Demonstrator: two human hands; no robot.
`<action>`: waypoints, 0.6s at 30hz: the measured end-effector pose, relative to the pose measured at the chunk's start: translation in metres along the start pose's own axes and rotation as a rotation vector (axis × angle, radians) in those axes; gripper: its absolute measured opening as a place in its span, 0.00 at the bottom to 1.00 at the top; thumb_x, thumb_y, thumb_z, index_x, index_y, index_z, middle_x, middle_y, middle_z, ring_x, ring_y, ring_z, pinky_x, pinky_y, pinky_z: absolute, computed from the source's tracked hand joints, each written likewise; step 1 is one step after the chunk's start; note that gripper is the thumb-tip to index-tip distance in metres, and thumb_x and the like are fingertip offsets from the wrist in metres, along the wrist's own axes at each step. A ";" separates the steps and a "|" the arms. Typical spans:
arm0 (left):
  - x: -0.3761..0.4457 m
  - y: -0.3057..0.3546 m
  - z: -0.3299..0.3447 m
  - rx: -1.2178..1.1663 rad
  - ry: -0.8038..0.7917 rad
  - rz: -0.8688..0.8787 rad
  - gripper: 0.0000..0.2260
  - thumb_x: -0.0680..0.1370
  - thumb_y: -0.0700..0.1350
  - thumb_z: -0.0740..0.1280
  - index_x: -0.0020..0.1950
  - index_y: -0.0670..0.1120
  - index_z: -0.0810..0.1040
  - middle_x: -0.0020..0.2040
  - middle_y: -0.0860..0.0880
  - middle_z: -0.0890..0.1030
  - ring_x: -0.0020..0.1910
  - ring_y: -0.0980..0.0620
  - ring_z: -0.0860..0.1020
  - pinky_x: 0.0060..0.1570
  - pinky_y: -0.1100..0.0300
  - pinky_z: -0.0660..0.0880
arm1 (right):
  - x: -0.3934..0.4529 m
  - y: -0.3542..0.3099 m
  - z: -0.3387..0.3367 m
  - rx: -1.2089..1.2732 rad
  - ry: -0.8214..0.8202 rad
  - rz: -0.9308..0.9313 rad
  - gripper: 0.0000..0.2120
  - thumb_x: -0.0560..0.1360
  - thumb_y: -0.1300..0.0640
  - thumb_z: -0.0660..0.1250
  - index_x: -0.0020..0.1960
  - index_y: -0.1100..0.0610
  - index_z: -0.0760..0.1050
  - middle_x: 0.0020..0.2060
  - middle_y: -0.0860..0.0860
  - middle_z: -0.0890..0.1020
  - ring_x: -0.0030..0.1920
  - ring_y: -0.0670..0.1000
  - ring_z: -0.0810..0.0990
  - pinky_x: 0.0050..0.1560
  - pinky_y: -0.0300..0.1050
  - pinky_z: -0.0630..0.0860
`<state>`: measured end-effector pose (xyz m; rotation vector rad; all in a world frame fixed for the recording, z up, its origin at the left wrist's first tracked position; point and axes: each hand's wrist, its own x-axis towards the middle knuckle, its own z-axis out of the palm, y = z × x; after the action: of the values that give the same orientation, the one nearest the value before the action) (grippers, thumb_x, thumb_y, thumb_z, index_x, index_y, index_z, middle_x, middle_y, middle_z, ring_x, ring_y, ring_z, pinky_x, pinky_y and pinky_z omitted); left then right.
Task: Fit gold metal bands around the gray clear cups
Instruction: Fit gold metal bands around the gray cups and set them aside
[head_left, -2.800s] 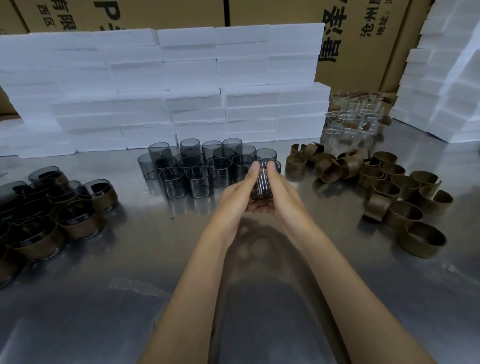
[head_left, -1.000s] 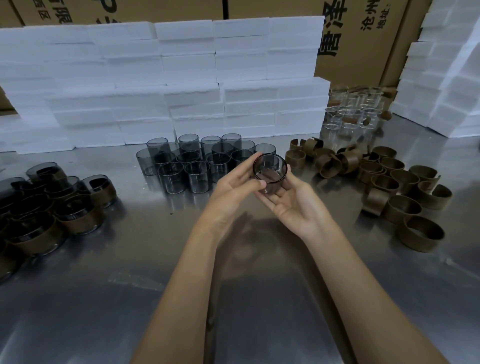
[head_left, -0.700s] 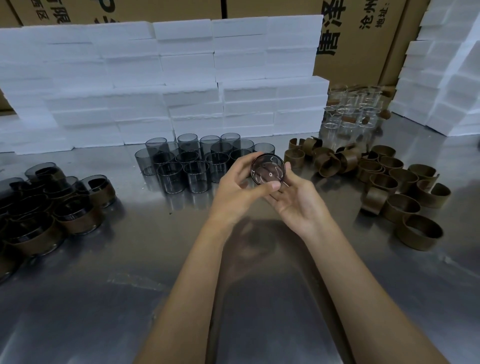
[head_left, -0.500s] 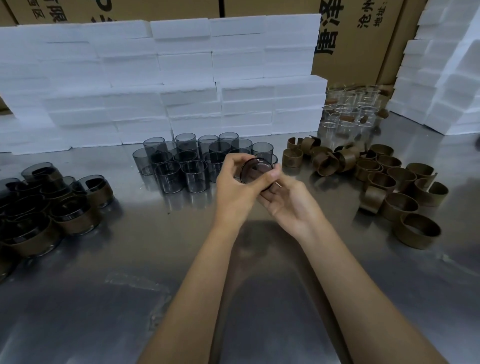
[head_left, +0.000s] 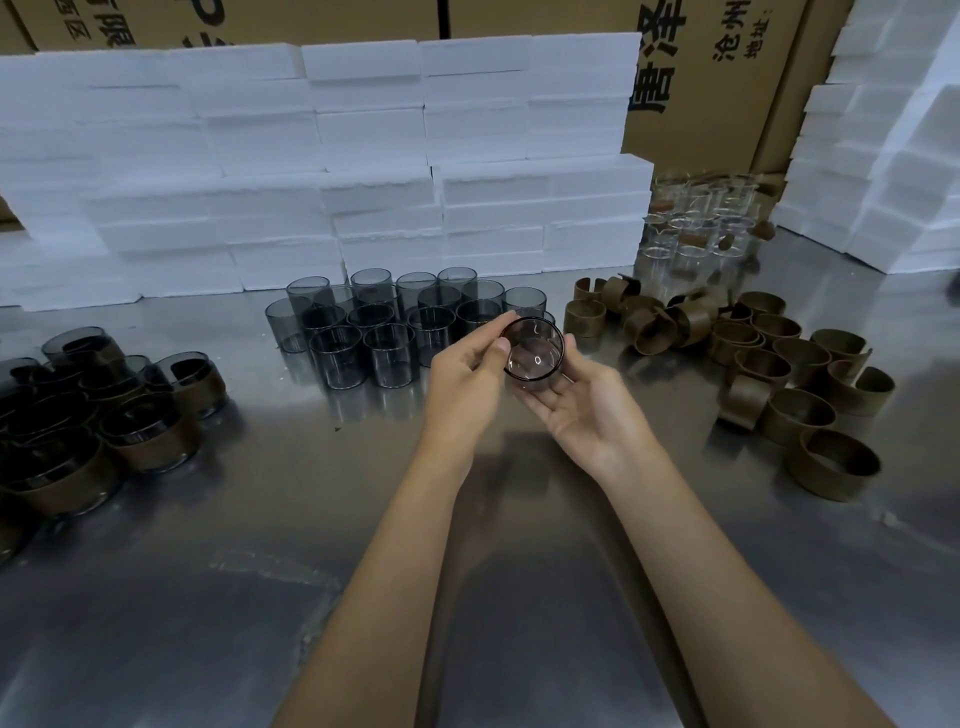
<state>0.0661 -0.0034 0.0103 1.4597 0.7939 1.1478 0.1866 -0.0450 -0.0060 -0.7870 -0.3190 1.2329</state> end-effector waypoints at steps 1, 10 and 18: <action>-0.001 0.001 0.000 -0.007 -0.028 -0.007 0.17 0.83 0.33 0.62 0.69 0.47 0.79 0.57 0.57 0.82 0.53 0.73 0.78 0.57 0.75 0.72 | 0.000 -0.001 0.000 0.012 0.009 -0.002 0.15 0.85 0.53 0.60 0.61 0.63 0.76 0.52 0.61 0.85 0.60 0.60 0.82 0.67 0.56 0.75; -0.007 -0.005 0.010 0.091 -0.108 0.059 0.30 0.76 0.36 0.74 0.76 0.48 0.71 0.74 0.49 0.74 0.72 0.50 0.73 0.73 0.55 0.70 | -0.002 -0.001 0.001 -0.009 0.040 -0.020 0.20 0.84 0.51 0.61 0.67 0.64 0.75 0.60 0.62 0.83 0.56 0.58 0.84 0.56 0.49 0.82; 0.001 -0.008 0.003 -0.117 0.071 0.091 0.17 0.84 0.45 0.65 0.71 0.61 0.74 0.68 0.54 0.79 0.60 0.57 0.81 0.55 0.56 0.79 | -0.006 0.005 0.010 -0.337 0.026 -0.218 0.18 0.81 0.47 0.67 0.65 0.58 0.78 0.52 0.56 0.83 0.51 0.53 0.81 0.54 0.47 0.79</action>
<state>0.0698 -0.0015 0.0030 1.3758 0.7024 1.2999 0.1747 -0.0468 -0.0016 -1.0275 -0.5861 0.9745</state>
